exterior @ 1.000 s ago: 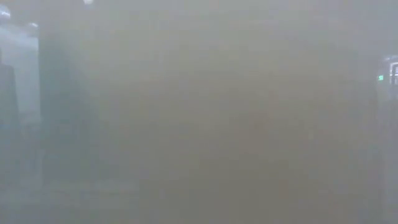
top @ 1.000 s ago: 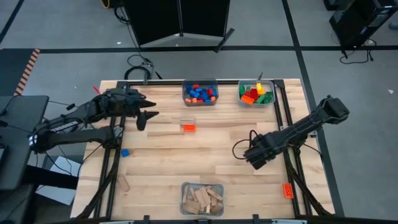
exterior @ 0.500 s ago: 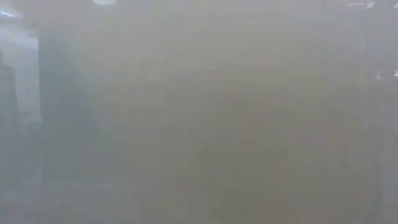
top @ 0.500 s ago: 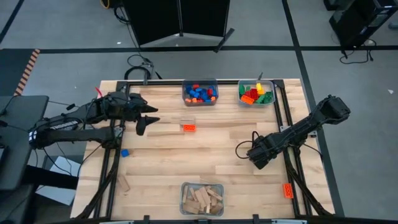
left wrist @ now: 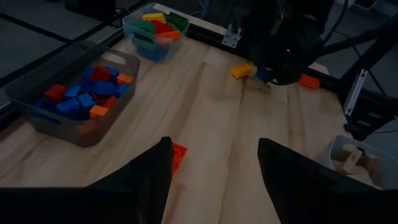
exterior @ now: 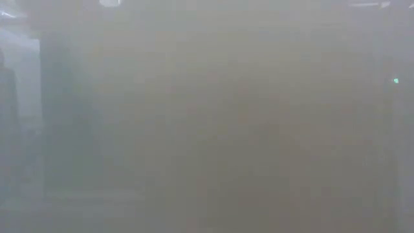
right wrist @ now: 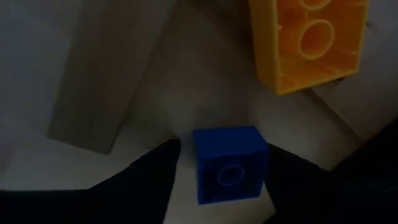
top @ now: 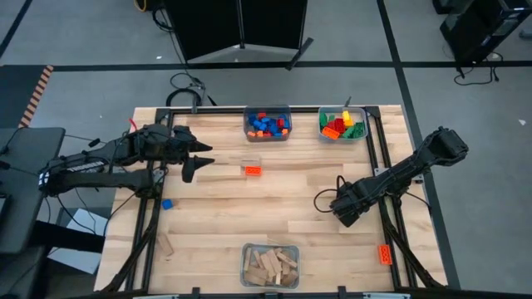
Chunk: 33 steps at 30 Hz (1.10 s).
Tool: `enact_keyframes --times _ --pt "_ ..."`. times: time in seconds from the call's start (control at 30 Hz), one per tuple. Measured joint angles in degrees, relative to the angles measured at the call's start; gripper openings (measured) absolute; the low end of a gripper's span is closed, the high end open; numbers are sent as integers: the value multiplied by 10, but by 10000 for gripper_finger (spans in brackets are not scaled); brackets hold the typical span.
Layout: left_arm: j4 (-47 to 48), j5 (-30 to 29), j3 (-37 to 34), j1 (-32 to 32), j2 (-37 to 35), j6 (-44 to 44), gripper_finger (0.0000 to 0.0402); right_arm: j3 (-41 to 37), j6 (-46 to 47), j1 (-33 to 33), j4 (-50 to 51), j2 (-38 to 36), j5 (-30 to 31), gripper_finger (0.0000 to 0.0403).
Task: Sort blocks by size
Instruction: Put the small blue game piece into the black bin
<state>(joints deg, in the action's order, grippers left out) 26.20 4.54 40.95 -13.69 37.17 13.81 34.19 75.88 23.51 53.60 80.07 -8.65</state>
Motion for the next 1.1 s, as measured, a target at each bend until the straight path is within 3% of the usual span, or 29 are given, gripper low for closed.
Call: enact_keyframes --times 0.2,0.43,0.63,0.9,1.1 --pt "3 -16 0 -1 0 0 241 3 10 0 -3 0 -20 149" --pt "-2 -18 0 -1 -1 -23 241 68 10 -5 71 3 -1 147" --pt "-3 41 0 -1 -1 -43 241 199 -12 -37 210 2 61 147" --pt "-8 74 0 -1 -1 -80 241 393 -144 -201 221 24 160 147" --pt "-11 53 0 -2 -1 -93 241 558 -320 -337 182 137 204 147"
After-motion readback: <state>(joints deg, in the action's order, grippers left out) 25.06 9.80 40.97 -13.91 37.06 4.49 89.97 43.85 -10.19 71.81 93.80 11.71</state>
